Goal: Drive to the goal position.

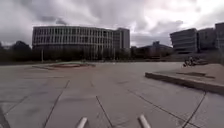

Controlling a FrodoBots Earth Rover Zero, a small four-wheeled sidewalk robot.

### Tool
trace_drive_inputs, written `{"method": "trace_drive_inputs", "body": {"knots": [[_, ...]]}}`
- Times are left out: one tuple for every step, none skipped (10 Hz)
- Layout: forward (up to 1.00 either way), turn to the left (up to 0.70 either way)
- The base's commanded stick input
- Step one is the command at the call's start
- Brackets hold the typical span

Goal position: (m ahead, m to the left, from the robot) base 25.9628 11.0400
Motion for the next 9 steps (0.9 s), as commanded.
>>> {"method": "trace_drive_inputs", "body": {"knots": [[0.7,0.01],[0.7,0.01],[0.7,0.01],[0.7,0.01],[0.7,0.01],[0.7,0.01],[0.7,0.01],[0.7,0.01],[0.7,0.01]]}}
